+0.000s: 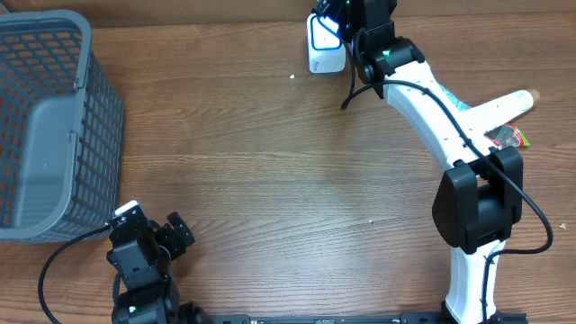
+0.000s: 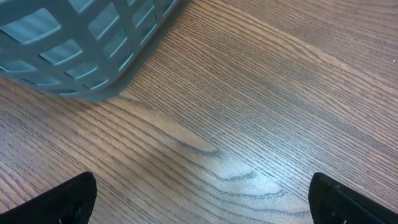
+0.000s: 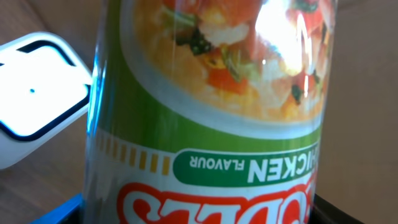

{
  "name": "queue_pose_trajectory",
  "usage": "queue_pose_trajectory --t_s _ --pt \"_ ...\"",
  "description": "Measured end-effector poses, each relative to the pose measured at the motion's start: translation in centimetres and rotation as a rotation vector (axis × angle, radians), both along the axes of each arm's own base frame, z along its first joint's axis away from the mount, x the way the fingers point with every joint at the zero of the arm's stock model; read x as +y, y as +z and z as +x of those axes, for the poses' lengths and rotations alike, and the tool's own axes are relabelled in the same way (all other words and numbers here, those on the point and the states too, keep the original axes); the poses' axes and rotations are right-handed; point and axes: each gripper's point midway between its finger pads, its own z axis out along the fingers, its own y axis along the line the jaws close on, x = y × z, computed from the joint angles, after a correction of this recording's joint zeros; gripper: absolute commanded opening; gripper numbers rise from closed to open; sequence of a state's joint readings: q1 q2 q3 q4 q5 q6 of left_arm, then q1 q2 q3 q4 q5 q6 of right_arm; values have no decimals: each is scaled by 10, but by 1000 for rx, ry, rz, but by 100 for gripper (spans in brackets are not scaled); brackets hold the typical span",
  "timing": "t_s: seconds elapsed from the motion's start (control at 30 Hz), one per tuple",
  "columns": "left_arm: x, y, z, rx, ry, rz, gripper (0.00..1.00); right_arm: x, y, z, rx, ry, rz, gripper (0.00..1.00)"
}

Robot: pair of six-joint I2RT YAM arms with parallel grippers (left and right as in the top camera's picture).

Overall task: Scan the item barcode
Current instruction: 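Hold the cup noodle's barcode in front of the scanner window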

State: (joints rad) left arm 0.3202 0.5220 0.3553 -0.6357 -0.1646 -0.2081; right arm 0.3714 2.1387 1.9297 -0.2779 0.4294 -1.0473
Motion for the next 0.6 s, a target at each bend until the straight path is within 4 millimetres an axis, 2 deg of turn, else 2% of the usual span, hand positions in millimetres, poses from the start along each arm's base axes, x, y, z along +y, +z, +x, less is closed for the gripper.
queue_pose_trajectory --t_s 0.13,0.23,0.33,0.53,0.6 --pt "0 0 0 0 0 0 100 0 18 10 -81 27 -27 74" --pt "0 0 0 0 0 0 100 0 19 22 -142 33 -86 73" --pt "0 0 0 0 0 0 99 -1 -7 35 -137 29 -175 73" --pt "0 0 0 0 0 0 100 0 -78 46 -37 59 -324 71" --pt "0 0 0 0 0 0 100 0 -82 47 -34 64 -342 71"
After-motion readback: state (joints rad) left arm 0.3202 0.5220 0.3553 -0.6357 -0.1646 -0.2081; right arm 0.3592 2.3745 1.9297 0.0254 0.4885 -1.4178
